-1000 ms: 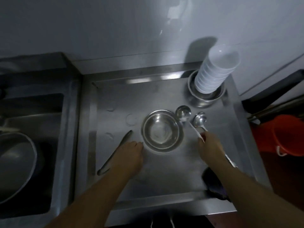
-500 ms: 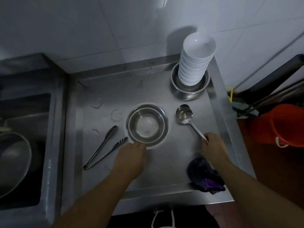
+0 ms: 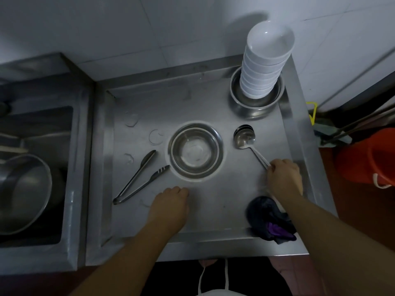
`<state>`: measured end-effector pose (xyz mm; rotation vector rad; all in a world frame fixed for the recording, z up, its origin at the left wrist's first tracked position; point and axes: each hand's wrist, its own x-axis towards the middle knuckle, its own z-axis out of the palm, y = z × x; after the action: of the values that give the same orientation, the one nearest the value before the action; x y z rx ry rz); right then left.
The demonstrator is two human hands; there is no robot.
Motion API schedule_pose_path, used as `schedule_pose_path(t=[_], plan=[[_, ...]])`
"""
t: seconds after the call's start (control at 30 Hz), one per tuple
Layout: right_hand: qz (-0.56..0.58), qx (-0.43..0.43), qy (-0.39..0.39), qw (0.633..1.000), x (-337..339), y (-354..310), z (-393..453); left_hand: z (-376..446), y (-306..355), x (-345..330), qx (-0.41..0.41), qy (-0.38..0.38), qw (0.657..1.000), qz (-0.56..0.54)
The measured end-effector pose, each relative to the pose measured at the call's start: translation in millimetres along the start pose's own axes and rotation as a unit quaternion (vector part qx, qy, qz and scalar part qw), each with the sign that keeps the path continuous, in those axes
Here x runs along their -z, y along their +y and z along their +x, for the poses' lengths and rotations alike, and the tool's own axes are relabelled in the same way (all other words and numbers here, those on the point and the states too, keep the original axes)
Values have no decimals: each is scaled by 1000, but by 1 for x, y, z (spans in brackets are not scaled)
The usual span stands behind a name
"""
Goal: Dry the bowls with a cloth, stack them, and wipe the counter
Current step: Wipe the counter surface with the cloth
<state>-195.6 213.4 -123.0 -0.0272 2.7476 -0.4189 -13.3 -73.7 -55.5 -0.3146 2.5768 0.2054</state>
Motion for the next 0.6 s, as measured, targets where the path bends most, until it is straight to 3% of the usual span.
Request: schedule_pose_path(t=[0.17, 0.33, 0.6], plan=[[7, -27, -24, 999, 1, -7, -1, -8, -13, -4, 2, -3, 1000, -13], [33, -6, 32, 999, -2, -40, -18, -16, -42, -6, 10, 3, 1000, -14], [93, 74, -78, 990, -66, -181, -90, -30, -126, -9, 45, -6, 998, -53]])
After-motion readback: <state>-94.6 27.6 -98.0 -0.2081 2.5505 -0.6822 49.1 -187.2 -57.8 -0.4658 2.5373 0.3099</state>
